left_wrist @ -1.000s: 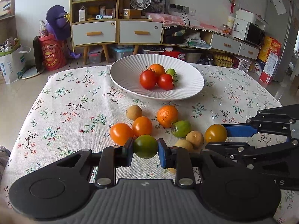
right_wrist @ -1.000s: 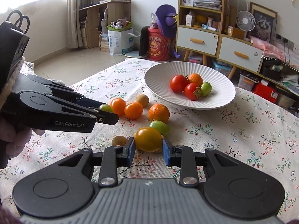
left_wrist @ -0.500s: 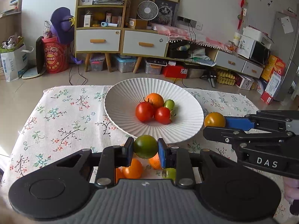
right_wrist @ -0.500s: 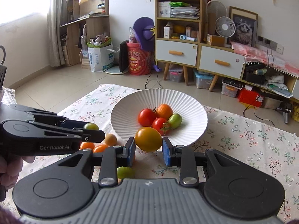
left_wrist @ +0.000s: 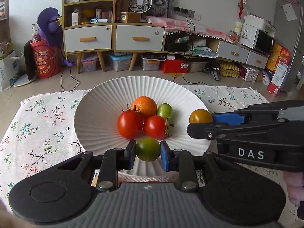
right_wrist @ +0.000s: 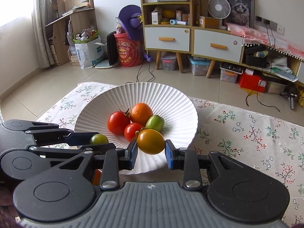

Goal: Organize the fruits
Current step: 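Carry the green lime and yellow fruit with both tools over the bowl, then open both tools to drop the lime and yellow fruit into the bowl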

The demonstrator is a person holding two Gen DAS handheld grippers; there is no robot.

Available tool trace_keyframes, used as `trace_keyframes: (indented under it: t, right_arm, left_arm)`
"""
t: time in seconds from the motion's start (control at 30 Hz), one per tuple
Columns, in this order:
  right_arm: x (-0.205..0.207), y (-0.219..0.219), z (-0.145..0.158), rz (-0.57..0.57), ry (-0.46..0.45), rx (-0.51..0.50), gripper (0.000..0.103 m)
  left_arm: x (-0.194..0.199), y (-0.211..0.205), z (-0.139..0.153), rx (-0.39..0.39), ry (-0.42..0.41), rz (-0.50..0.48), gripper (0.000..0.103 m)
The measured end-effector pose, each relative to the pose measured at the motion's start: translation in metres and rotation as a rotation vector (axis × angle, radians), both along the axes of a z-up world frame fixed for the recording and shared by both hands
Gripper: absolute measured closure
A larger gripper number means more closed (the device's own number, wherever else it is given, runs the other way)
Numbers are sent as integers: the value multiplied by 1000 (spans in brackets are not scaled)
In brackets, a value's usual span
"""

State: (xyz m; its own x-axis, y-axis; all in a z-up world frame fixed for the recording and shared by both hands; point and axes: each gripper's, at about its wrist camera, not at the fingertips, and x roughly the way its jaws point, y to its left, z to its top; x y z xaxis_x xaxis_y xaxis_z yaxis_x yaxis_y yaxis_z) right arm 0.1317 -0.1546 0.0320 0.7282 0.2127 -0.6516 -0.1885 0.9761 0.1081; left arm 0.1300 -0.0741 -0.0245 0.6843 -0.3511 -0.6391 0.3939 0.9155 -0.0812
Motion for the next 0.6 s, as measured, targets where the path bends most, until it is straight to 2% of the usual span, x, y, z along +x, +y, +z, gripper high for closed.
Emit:
trace_keyframes:
  t: [0.17,0.5,0.6]
  right_arm:
    - [6,-7,-4,-6,9,24,75]
    - [-1,-3,-2,-10,1,-4,74]
    - [2,-5,1,-12,6,-8,71]
  left_arm:
    - [3,-4,-6,-2,2,6,85]
    - [6,-4,-3,-18,5,52,83]
    - [6,-2,-2,-15,6,57,77]
